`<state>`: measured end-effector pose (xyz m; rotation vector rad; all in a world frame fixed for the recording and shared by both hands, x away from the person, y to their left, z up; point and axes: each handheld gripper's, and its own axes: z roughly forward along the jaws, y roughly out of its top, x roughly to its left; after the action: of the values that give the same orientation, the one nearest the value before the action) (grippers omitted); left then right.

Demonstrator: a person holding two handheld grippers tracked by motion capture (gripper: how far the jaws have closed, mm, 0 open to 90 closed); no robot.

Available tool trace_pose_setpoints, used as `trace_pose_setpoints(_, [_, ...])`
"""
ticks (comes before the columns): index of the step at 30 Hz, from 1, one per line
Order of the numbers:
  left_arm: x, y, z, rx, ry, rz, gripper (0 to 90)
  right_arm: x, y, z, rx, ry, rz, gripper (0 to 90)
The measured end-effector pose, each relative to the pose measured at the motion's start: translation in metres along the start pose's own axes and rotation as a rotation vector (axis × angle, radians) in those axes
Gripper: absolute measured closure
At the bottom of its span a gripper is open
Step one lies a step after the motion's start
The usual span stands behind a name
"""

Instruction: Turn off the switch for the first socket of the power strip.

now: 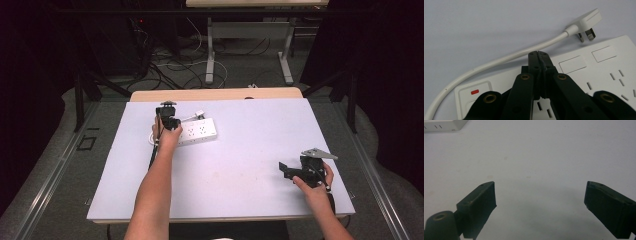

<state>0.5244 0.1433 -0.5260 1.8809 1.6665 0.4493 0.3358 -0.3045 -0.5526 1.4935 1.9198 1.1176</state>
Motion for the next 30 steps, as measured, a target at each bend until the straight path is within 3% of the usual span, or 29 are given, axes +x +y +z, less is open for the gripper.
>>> trace_pose_setpoints(5, [-0.0003,-0.0003,0.0008,-0.016,-0.038,-0.013,90.0,0.0001,0.0001,-0.0002,-0.001,0.0,0.001,9.7])
trace_pose_setpoints(14, [-0.0007,-0.0004,0.0011,-0.01,-0.045,-0.009,90.0,0.0002,0.0001,0.0,-0.001,0.0,0.001,9.8])
trace_pose_setpoints(15, [-0.0017,-0.0016,0.0032,-0.012,-0.073,-0.014,90.0,0.0,0.0,0.0001,0.0,0.0,0.001,9.8])
trace_pose_setpoints(18, [-0.0057,-0.0017,0.0032,-0.013,-0.044,0.008,90.0,0.0,-0.0001,0.0,0.0,-0.001,0.002,9.8])
trace_pose_setpoints(30, [-0.0075,-0.0013,0.0019,-0.001,-0.033,0.014,90.0,-0.0029,-0.0008,-0.0029,-0.005,-0.004,0.008,9.8])
